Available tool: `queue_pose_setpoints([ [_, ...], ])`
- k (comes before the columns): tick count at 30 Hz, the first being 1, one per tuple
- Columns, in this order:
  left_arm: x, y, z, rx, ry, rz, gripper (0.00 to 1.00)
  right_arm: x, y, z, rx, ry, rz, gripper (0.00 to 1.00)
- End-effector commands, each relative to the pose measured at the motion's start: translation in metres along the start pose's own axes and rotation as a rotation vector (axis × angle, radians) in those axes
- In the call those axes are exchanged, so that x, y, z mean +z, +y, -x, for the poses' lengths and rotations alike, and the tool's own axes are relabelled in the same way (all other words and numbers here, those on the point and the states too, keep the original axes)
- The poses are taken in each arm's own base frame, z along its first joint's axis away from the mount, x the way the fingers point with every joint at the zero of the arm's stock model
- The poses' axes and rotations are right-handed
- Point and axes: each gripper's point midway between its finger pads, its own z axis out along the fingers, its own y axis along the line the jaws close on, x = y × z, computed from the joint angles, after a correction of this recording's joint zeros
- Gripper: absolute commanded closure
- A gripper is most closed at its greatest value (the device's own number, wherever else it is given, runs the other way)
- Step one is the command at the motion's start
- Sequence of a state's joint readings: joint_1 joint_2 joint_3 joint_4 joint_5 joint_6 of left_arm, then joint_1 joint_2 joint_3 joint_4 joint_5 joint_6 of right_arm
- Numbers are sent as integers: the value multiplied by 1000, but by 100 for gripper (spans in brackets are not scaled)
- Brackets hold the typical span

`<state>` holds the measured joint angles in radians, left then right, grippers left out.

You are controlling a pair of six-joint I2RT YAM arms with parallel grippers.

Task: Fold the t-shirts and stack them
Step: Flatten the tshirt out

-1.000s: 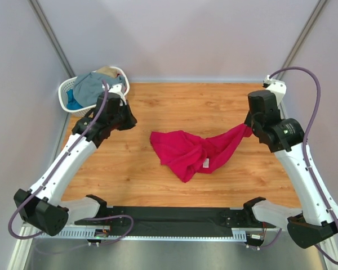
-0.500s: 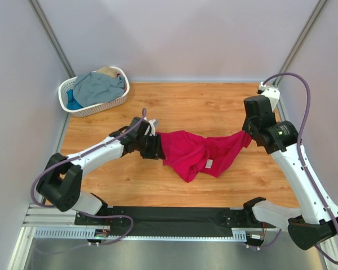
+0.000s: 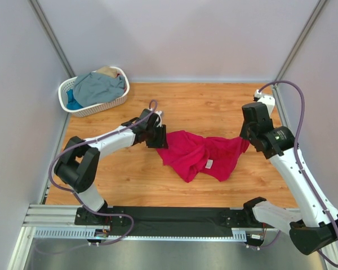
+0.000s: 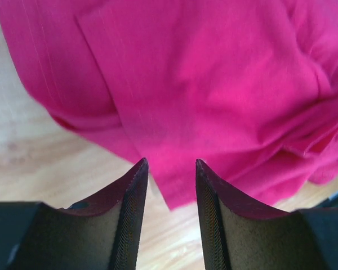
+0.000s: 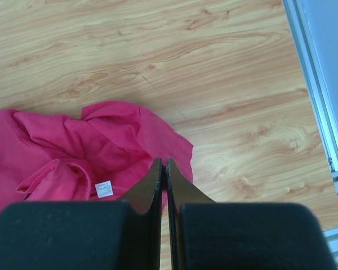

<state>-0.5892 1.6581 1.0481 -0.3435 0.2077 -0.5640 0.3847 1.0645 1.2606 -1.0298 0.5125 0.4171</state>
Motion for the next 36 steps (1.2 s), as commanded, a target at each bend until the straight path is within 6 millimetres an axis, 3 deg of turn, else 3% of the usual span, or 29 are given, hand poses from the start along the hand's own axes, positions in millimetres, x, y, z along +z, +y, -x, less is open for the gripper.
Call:
queue_pose_setpoints([
  [1,10,4,23,47,-44,14,54,-2,5,6,13,-32,40,100],
  [9,21,19,27,73,-4,95,56,-1,6,7,-4,-35,44,100],
  [20,30,21,23,72,25,97,55,1,8,4,-3,-25,50,100],
  [23,31,20,24,71,25,91,67,1,8,5,1,-26,49,100],
  [25,27,17,26,65,18,86,87,1,7,4,-1,-25,45,100],
  [26,24,14,28,65,18,83,99,0,7,4,-1,-27,44,100],
  [29,2,5,41,48,-6,94,100,0,4,5,0,-32,30,100],
  [30,-12,2,50,46,-41,109,100,0,2,8,3,-42,16,100],
  [31,-24,4,47,38,-25,136,100,0,0,9,2,-47,4,100],
  [33,-57,-4,70,31,-119,160,100,0,-7,15,12,-69,-39,100],
  [36,-108,-9,92,33,-226,207,100,-10,-6,43,25,-125,-47,100],
])
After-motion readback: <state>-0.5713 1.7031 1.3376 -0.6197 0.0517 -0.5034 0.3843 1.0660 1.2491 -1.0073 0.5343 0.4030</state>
